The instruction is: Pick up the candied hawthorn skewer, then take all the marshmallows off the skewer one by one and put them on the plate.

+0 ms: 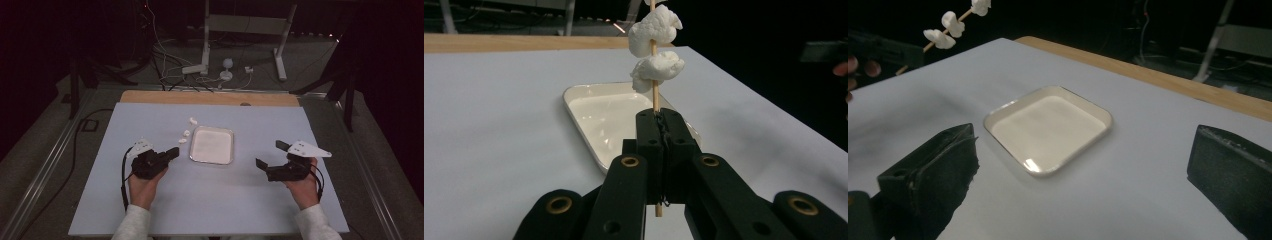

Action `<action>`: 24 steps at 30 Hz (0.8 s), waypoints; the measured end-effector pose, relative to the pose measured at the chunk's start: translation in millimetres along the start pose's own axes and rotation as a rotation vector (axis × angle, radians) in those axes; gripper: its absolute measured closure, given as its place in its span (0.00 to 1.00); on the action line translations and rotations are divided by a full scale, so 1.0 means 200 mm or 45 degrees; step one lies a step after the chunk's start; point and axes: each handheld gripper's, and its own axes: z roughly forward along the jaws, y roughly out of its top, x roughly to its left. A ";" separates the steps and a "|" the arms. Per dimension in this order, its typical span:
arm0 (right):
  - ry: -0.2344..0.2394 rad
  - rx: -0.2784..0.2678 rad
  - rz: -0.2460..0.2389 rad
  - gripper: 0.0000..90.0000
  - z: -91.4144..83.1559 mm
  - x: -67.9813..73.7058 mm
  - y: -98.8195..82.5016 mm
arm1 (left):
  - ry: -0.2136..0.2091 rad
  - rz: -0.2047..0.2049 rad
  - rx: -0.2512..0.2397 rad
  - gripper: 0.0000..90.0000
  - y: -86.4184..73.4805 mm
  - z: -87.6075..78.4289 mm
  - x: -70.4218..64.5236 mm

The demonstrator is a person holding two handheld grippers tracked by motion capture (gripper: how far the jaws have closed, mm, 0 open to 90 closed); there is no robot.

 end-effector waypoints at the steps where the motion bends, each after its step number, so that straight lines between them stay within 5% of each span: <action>1: 0.012 0.001 0.002 0.00 0.02 0.00 0.02 | -0.005 0.003 -0.001 1.00 0.00 0.00 0.00; 24: 0.296 0.030 0.122 0.01 0.48 0.14 0.30 | -0.111 0.109 -0.012 1.00 -0.02 0.04 -0.05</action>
